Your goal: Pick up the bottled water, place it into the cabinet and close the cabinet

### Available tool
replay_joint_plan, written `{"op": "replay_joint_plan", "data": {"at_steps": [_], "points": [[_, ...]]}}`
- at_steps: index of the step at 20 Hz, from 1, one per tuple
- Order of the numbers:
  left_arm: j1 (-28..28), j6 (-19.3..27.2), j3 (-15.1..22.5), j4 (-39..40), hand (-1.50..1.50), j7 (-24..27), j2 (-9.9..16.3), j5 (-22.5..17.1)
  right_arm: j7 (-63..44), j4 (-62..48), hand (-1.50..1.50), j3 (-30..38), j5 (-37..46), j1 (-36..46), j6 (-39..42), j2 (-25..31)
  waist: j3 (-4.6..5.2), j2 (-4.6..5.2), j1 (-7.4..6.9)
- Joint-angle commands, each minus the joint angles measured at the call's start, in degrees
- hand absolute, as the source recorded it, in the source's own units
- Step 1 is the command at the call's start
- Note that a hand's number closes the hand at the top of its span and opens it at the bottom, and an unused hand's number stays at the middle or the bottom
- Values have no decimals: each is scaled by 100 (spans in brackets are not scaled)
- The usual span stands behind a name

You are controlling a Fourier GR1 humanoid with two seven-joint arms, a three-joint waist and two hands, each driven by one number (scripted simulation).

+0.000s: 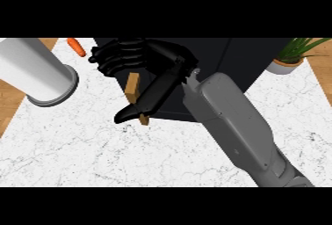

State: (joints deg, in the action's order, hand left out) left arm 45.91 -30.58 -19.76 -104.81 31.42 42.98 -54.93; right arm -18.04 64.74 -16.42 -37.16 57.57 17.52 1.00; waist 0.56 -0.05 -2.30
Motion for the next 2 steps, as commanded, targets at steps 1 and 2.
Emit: {"op": "replay_joint_plan", "data": {"at_steps": [1, 2], "points": [[-174, -38, -1, 72, -150, -68, 36, -8, 396, -514, -150, 907, 267, 825, -487, 545, -48, 75, 50], [-146, -89, 64, 9, -150, -74, -9, 57, 449, -573, -150, 858, 346, 928, -722, 308, -46, 65, -6]]}}
